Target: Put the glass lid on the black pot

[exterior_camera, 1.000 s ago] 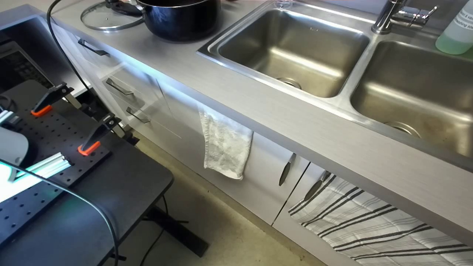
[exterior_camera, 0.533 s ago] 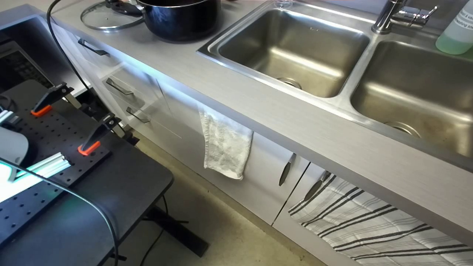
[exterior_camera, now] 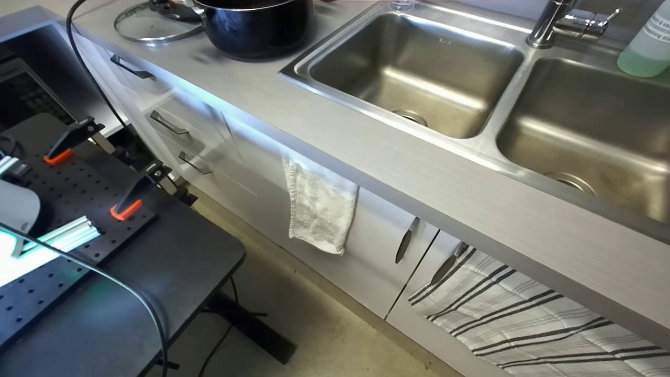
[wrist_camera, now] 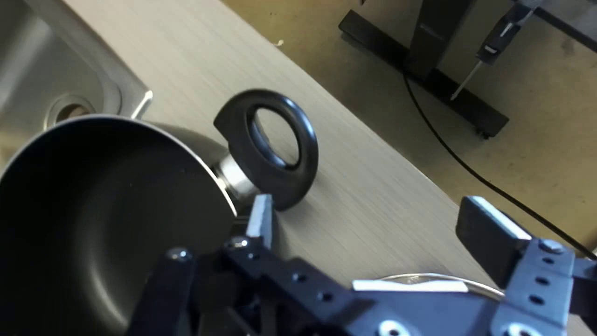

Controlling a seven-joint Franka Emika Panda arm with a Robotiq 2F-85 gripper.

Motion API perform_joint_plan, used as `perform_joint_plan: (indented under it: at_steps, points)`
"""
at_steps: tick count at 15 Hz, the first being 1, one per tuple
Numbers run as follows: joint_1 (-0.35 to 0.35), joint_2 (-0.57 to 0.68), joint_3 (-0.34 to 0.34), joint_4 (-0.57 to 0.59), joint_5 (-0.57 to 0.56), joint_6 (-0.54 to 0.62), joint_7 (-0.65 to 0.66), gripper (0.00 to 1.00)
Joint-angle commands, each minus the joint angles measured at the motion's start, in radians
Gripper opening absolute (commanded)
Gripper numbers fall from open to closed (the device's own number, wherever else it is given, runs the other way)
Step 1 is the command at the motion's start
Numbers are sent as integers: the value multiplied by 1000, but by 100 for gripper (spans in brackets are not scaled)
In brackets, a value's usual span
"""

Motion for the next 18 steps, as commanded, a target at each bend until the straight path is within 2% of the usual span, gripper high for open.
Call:
perform_joint_plan:
  at_steps: [1, 8, 13, 18]
  points:
    - [33, 117, 17, 76, -110, 68, -43, 100]
    - [71, 285, 11, 184, -216, 255, -93, 100]
    - [88, 391, 17, 288, -178, 315, -173, 100]
    - [87, 472, 22, 373, -105, 303, -265, 100]
